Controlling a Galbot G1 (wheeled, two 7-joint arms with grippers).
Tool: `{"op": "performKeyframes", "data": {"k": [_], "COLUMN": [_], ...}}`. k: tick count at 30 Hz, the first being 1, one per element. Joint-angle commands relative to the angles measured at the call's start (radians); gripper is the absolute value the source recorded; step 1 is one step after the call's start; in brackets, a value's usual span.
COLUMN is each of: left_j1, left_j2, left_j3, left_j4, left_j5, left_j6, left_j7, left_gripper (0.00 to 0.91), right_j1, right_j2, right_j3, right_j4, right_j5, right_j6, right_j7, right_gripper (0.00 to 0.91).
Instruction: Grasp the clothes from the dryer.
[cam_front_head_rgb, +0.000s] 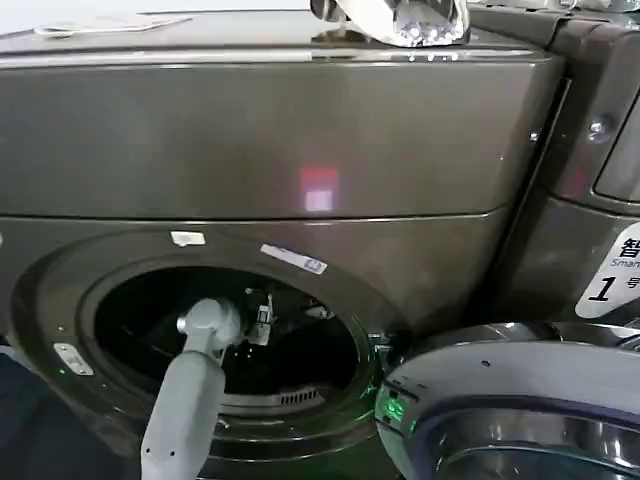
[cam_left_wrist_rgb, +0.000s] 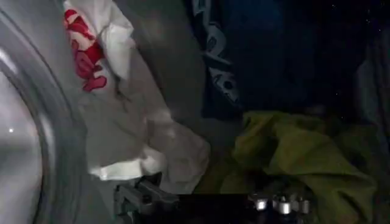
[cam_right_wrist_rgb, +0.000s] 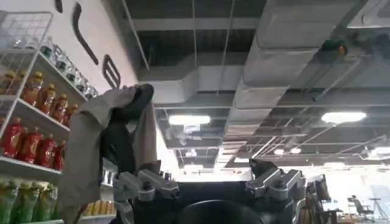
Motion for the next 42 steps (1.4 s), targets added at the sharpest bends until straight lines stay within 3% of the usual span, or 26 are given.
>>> {"op": "performKeyframes", "data": {"k": [1, 18, 27, 34, 42], "left_j1": [0.013, 0.008, 0.010, -0.006, -0.011], "left_j2": [0.005, 0.021, 0.014, 0.014, -0.011], "left_j3": [-0.009, -0.027, -0.038, -0.040, -0.068], "left_j4": [0.020, 0.013, -0.052, -0.071, -0.071], "left_j5": [-0.003, -0.050, -0.142, -0.419, -0.524], "left_j6": [0.003, 0.016, 0.082, 0.161, 0.271], "left_j7": [0.006, 0.006, -0.026, -0.339, -0.657], "left_gripper": [0.000, 0.000, 0.000, 0.000, 0.000], "right_j1": [0.001, 0.009, 0.010, 0.014, 0.018], "right_j2": [0.000, 0.001, 0.001, 0.005, 0.007], "right_j3": [-0.004, -0.020, -0.023, -0.034, -0.043], "right_j4": [0.001, 0.004, 0.005, 0.006, 0.011], "right_j5": [0.000, -0.002, -0.003, -0.007, -0.010], "right_j6": [0.000, 0.001, 0.002, 0.005, 0.006], "right_j7": [-0.001, -0.001, -0.001, -0.003, -0.006], "right_gripper": [0.907, 0.907, 0.907, 0.907, 0.907]}}
